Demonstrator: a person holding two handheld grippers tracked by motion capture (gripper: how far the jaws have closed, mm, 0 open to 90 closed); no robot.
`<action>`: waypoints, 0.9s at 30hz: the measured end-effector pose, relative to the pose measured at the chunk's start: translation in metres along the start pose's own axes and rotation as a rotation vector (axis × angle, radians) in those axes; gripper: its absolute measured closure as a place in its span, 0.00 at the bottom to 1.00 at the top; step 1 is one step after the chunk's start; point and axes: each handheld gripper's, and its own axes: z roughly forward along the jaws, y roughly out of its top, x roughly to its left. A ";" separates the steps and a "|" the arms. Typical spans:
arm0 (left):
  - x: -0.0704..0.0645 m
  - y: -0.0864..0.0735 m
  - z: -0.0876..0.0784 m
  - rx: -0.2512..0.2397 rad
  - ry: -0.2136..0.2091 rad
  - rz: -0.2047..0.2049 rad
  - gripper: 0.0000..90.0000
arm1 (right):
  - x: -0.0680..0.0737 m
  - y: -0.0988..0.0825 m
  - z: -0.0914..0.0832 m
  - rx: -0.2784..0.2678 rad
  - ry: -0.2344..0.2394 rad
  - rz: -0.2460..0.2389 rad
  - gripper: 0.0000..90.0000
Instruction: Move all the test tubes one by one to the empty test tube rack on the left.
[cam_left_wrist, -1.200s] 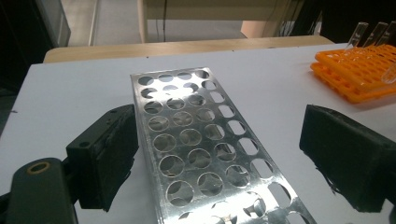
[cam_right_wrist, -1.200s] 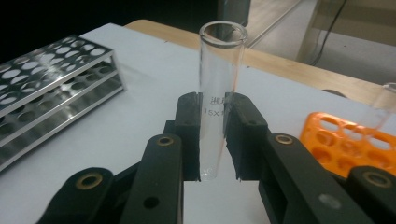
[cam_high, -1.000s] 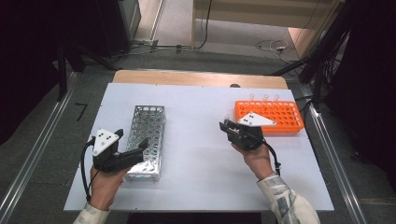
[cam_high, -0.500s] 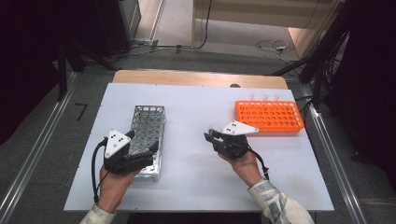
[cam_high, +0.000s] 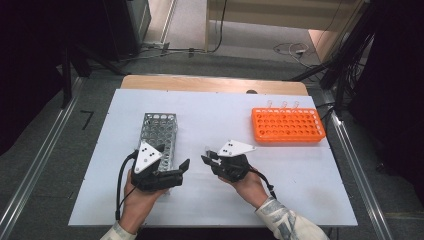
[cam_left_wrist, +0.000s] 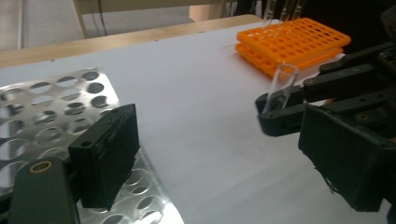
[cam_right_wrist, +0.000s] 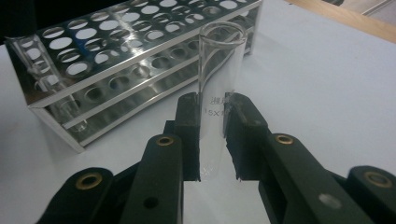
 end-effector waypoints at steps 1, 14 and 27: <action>-0.002 0.001 0.001 0.004 -0.009 0.000 0.12 | 0.002 0.000 0.001 0.002 0.003 -0.003 0.81; -0.020 0.004 0.017 0.003 -0.082 0.019 0.39 | 0.019 0.002 0.004 0.006 0.048 -0.025 0.81; -0.025 0.003 0.020 0.014 -0.098 0.074 0.83 | 0.024 0.004 0.002 -0.005 0.066 -0.029 0.81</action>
